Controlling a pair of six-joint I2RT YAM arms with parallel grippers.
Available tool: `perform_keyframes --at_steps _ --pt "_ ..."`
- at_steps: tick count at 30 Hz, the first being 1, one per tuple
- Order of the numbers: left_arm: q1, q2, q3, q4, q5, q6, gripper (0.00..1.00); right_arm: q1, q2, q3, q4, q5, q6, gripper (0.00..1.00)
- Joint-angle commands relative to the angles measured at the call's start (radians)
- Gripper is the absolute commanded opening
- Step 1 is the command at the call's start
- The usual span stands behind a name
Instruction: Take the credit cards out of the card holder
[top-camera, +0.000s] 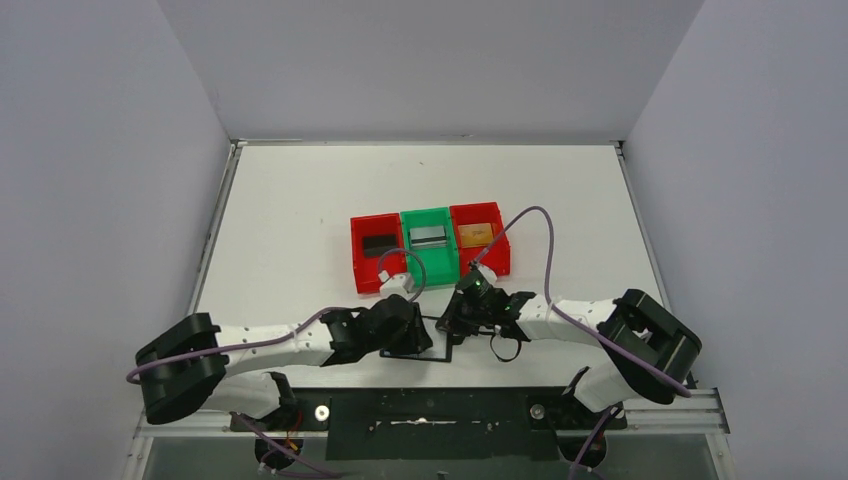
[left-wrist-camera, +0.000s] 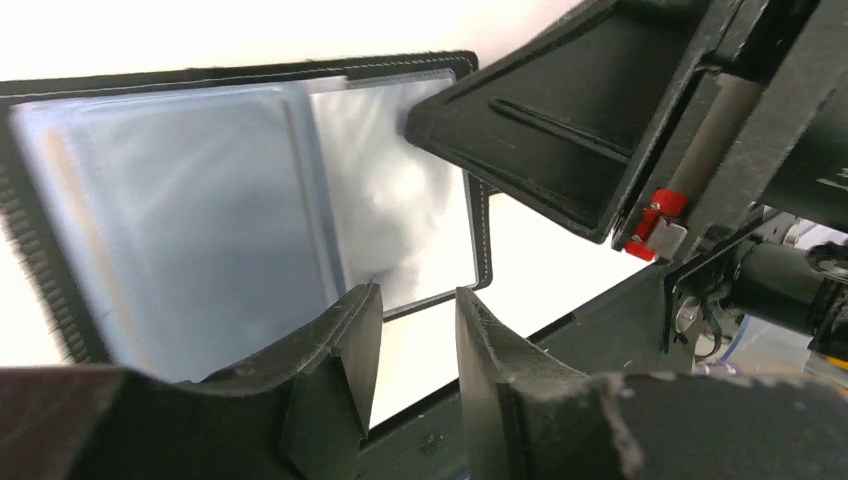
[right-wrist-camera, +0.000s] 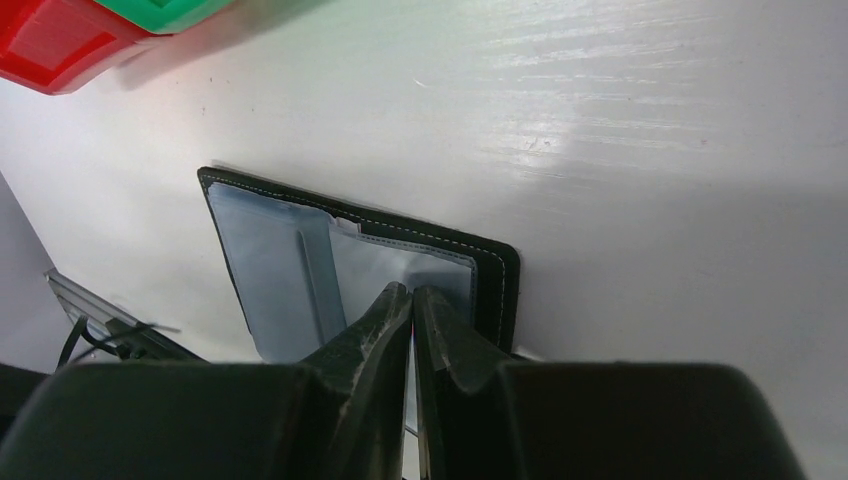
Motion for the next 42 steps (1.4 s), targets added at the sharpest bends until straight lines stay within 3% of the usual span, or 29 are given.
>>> perform_keyframes --at_steps 1,6,9,14,21,32,42 --pt "-0.003 -0.137 0.035 -0.188 -0.169 -0.027 0.37 -0.005 0.014 -0.022 -0.006 0.018 0.001 0.09" --pt "0.02 -0.237 -0.008 -0.277 -0.217 -0.047 0.5 0.005 0.019 -0.015 -0.038 0.043 -0.001 0.09" --pt "0.034 -0.234 -0.03 -0.257 -0.182 -0.041 0.52 0.01 0.029 -0.011 -0.038 0.045 -0.001 0.1" --pt "0.035 -0.177 -0.051 -0.188 -0.139 -0.057 0.53 0.014 0.048 0.002 -0.045 0.04 -0.003 0.1" --pt "0.034 -0.105 -0.014 -0.239 -0.16 -0.067 0.55 0.02 0.048 0.008 -0.051 0.044 -0.004 0.1" --pt "0.035 -0.106 -0.057 -0.045 -0.056 -0.043 0.54 0.022 0.052 0.006 -0.045 0.041 -0.003 0.1" --pt "0.035 -0.111 -0.039 -0.001 -0.033 -0.03 0.52 0.022 0.049 0.006 -0.046 0.039 -0.001 0.1"
